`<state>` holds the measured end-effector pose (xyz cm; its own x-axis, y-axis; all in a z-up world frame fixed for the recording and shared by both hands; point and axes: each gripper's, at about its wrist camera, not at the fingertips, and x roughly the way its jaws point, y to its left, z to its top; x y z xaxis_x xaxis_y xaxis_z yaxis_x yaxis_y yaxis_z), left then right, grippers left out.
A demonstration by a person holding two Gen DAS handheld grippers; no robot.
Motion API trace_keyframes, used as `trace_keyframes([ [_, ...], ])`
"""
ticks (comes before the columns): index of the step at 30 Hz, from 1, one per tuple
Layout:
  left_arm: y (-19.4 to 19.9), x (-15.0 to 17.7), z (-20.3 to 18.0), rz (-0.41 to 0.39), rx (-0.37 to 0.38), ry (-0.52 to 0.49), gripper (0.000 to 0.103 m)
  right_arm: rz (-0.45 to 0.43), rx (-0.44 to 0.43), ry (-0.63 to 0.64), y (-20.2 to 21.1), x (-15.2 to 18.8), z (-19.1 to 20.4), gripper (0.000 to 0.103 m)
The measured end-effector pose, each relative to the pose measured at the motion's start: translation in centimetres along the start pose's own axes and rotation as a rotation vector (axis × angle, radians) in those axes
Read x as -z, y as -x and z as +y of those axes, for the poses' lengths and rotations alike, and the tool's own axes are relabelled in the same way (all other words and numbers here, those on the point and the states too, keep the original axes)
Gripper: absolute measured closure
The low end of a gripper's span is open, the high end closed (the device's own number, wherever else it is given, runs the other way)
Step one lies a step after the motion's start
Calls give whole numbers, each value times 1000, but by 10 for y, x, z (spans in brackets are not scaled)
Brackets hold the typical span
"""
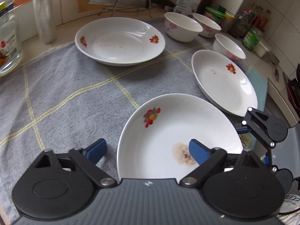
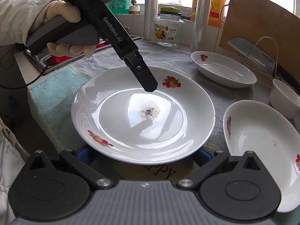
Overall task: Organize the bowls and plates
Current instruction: 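Close the left gripper on the stained plate's rim and lift it, then carry the stained plate with the left gripper toward the sink and lower it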
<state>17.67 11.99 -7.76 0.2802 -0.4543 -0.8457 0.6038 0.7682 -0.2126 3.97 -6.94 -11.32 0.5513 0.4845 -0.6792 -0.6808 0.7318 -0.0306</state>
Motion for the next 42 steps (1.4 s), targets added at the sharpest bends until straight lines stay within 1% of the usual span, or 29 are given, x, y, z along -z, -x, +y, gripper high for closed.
trace_keyframes([
  [6, -8, -7, -1, 30, 43, -48, 13, 3, -5, -7, 0, -1, -1, 0],
  [11, -10, -8, 1, 34, 88, -35, 13, 4, -10, -8, -1, -2, -2, 0],
  [13, -11, -8, 1, 35, 112, -32, 16, 7, -11, -8, -1, -2, -3, 0],
  [25, -3, -2, 1, 18, 107, -34, 19, 38, -15, -11, -3, -8, -2, 0],
  [32, 8, 1, 2, -6, 104, -27, 19, 45, -43, -36, -2, -15, -2, 0],
  [37, 21, 4, 11, -35, 91, -2, 19, 43, -54, 11, -4, -28, 2, 0],
  [42, 37, 9, 26, -74, 61, 30, 19, 40, -83, 55, -15, -47, 5, 0],
])
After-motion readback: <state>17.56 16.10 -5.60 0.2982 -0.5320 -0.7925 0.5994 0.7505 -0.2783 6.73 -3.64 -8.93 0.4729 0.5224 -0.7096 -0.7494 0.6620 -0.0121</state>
